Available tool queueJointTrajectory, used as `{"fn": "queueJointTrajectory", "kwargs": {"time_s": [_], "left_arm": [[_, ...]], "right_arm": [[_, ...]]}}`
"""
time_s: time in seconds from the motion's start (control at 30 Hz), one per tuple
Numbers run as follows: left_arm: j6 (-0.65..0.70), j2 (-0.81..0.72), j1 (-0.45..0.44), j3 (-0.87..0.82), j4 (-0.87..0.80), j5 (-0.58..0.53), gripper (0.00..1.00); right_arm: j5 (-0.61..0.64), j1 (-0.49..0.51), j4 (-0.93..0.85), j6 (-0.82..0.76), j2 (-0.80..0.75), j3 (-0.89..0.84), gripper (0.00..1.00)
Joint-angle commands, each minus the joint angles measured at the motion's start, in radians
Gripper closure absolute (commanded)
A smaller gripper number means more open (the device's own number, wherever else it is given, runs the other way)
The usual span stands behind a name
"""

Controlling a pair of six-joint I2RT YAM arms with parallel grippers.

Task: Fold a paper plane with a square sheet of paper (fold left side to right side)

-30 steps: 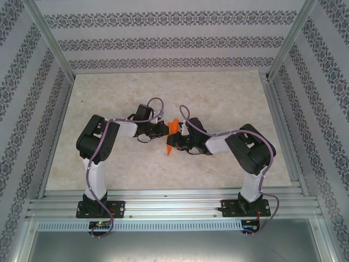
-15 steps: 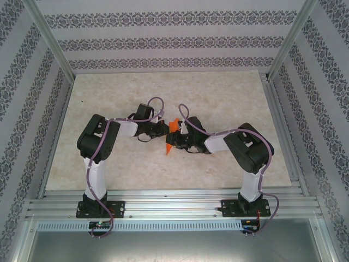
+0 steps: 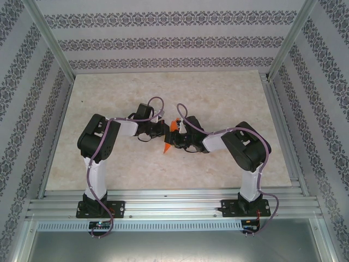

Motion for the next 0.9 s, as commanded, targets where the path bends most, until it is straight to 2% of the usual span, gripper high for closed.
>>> {"fn": "queueJointTrajectory", "kwargs": {"time_s": [0.0, 0.37, 0.5, 0.6, 0.73, 0.87], "left_arm": [[0.018, 0.058, 0.007, 0.014, 0.009, -0.062, 1.00], [0.017, 0.060, 0.008, 0.013, 0.013, -0.061, 1.00], [0.019, 0.059, 0.008, 0.014, 0.010, -0.059, 1.00], [0.025, 0.045, 0.008, 0.011, 0.009, -0.056, 1.00], [0.050, 0.024, 0.009, 0.023, -0.020, -0.055, 1.00], [0.053, 0.021, 0.009, 0.027, -0.023, -0.052, 1.00]], "right_arm": [[0.032, 0.009, 0.008, -0.012, 0.026, 0.030, 0.73], [0.057, 0.010, -0.001, -0.013, 0.056, 0.039, 0.73], [0.051, -0.006, 0.033, -0.024, -0.004, -0.001, 0.72], [0.042, -0.047, 0.001, -0.068, -0.110, -0.050, 0.68], [0.078, -0.120, -0.153, -0.172, -0.236, -0.082, 0.62], [0.093, -0.196, -0.226, -0.218, -0.236, -0.057, 0.62]]}}
